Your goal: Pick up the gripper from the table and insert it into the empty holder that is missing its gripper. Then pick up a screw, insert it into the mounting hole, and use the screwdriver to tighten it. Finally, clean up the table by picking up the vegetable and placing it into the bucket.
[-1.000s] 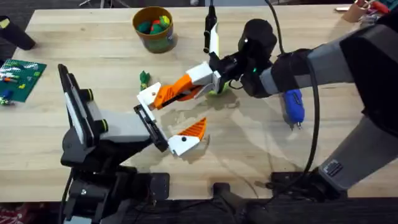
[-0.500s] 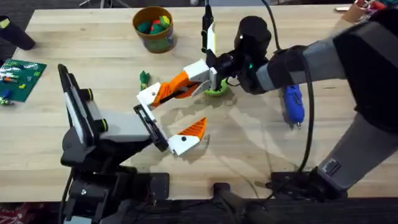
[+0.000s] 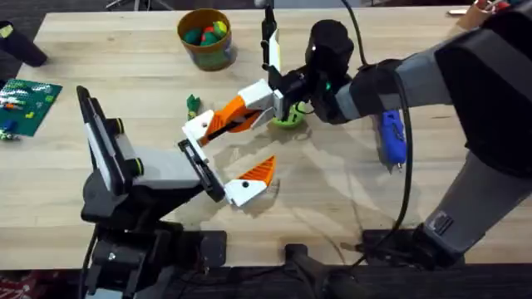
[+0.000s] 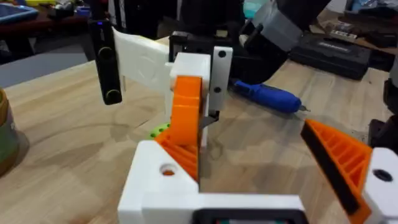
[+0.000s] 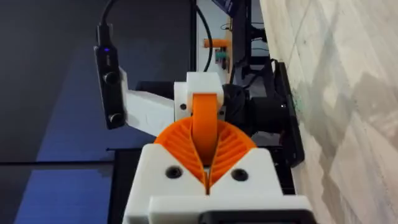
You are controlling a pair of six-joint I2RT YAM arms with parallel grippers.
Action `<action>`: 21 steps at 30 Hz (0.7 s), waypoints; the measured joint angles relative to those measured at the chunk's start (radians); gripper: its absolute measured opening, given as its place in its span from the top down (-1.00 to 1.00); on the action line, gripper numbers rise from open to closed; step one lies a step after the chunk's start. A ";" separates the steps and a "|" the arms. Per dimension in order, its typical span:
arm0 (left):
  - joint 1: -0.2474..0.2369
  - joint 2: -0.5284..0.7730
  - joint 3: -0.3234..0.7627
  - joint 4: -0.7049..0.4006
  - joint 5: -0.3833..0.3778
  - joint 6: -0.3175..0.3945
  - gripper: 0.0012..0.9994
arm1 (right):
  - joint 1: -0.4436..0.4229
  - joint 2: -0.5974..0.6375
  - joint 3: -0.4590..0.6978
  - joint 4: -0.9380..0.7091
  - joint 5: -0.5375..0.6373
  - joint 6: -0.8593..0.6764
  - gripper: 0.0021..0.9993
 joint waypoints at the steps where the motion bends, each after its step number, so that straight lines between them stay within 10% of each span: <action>1: 0.000 0.000 0.000 0.000 0.000 0.000 -0.97 | 0.000 0.000 0.000 0.000 0.000 0.000 0.97; 21: 0.000 0.000 0.000 0.001 -0.006 -0.003 -0.97 | -0.001 0.015 0.041 -0.049 -0.042 -0.001 0.97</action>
